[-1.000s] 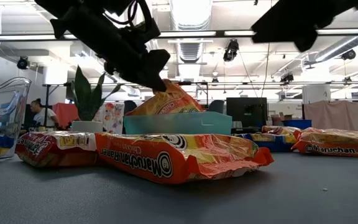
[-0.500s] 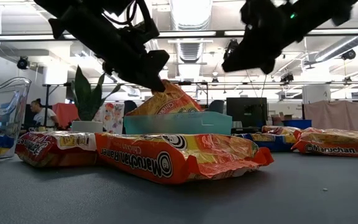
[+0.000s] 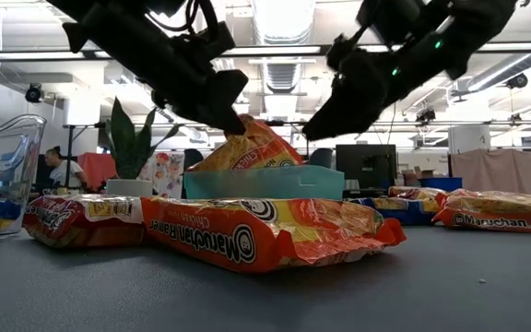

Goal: Sort Maruchan noodles
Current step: Put the orange noodle pack into the green bin

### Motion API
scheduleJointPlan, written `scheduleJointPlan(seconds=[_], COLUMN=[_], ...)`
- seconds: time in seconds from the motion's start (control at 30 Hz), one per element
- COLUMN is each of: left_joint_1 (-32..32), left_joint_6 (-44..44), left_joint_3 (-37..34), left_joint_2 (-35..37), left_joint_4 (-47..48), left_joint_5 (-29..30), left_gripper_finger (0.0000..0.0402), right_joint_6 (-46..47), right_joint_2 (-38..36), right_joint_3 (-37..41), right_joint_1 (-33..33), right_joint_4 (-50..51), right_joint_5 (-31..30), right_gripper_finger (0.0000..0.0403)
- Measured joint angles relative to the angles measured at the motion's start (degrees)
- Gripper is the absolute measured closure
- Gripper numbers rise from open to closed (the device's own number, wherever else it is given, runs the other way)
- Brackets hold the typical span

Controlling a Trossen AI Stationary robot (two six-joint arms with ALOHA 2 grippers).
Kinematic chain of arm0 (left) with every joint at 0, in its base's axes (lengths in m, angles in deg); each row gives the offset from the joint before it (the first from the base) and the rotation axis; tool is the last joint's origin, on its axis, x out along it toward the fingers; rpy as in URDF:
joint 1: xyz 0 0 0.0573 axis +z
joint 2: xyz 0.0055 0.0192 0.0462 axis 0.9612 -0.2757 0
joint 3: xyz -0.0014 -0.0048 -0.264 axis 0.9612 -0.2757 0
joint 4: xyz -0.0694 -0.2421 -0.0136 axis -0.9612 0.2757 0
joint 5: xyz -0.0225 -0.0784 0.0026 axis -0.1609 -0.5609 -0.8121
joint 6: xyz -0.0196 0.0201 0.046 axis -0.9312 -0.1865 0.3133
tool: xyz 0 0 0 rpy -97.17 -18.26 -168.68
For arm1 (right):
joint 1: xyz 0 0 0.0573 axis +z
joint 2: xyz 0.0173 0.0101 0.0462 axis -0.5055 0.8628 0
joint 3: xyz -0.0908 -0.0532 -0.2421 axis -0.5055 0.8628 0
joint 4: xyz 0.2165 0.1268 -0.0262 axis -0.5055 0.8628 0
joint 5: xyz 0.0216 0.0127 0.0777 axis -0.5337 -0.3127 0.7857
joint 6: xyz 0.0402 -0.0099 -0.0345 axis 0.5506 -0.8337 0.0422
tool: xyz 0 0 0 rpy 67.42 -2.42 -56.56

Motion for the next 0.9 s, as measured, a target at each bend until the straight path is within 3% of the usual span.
scheduleJointPlan(seconds=[0.37,0.7,0.9], left_joint_1=[0.0,0.0,0.0], left_joint_6=[0.0,1.2,5.8], left_joint_3=[0.0,-0.1,-0.1], left_joint_2=[0.0,0.0,1.2], left_joint_4=[-0.1,0.6,1.7], left_joint_5=[0.0,-0.3,-2.2], left_gripper_finger=[0.0402,0.04,0.0359], right_joint_6=[-2.3,-4.2,-5.5], right_joint_2=[9.1,10.3,9.4], right_joint_3=[-3.7,-4.9,-4.9], right_joint_1=[-1.6,-1.8,-1.8], right_joint_4=[-3.4,-3.2,-3.1], right_joint_5=[4.1,4.6,4.7], right_gripper_finger=[0.0196,0.0335,0.0391])
